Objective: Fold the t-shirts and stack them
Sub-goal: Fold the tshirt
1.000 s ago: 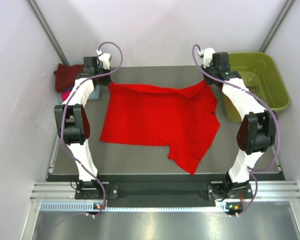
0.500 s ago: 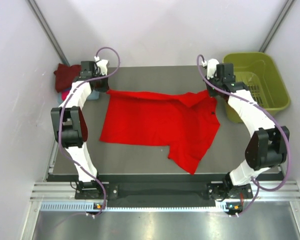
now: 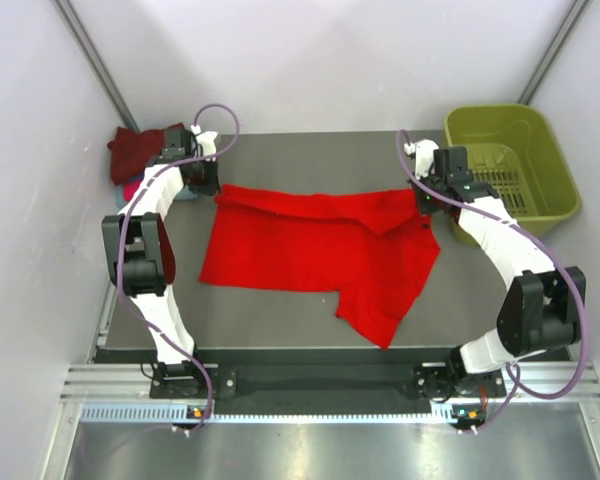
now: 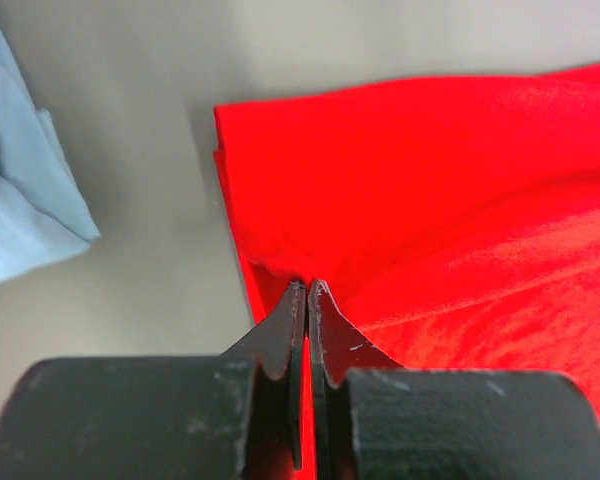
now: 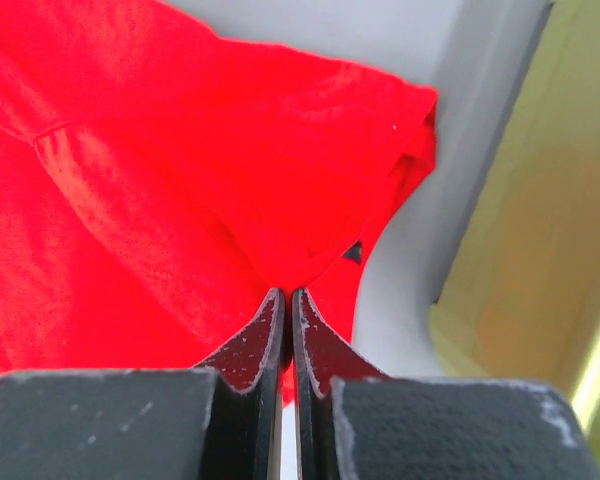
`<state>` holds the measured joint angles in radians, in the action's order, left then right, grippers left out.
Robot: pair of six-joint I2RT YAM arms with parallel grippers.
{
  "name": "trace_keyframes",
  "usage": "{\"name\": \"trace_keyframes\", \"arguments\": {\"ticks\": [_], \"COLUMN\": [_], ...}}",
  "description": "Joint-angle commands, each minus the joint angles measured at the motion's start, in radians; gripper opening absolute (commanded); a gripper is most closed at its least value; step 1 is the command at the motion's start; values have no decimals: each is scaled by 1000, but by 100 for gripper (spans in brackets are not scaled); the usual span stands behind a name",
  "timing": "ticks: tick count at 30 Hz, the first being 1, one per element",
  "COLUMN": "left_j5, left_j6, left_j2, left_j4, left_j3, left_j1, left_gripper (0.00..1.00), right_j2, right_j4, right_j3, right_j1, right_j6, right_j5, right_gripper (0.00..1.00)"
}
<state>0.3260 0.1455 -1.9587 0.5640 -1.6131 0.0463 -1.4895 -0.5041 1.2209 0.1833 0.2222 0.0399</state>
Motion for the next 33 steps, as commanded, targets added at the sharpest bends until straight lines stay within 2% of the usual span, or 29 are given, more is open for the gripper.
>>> {"name": "trace_keyframes", "arguments": {"ticks": [1,11,22,23,25,27,28,33], "left_j5": [25,24,-16,-16,-27,-37,-45,-16], "left_j6": [-23,-55,-61,-64,-86,-101,-127,-173], "left_j2": [34,-29,-46,-46,-46,-36,-26,31], "left_j4": [19,57,131,134,140,142,110,8], "left_j3": [1,-47,-50,-50,-53,-64,-67,-59], "left_j1": [7,7,7,7,7,10,7,6], "left_gripper": [0,0,0,2,23,27,32,39], "right_j2": [26,-49,-29,-28,-28,-29,-32,-41], "right_j4": [47,88,79,79,79,82,81,88], "right_j3": [-18,-9,-37,-38,-41,-40,-38,-34], "right_j1": [8,8,36,38,39,41,41,42], "right_j6": [-12,6,-17,-18,-20,-20,-20,-20], "right_j5": [15,17,25,23,25,23,25,23], "right_gripper": [0,0,0,0,0,0,0,0]}}
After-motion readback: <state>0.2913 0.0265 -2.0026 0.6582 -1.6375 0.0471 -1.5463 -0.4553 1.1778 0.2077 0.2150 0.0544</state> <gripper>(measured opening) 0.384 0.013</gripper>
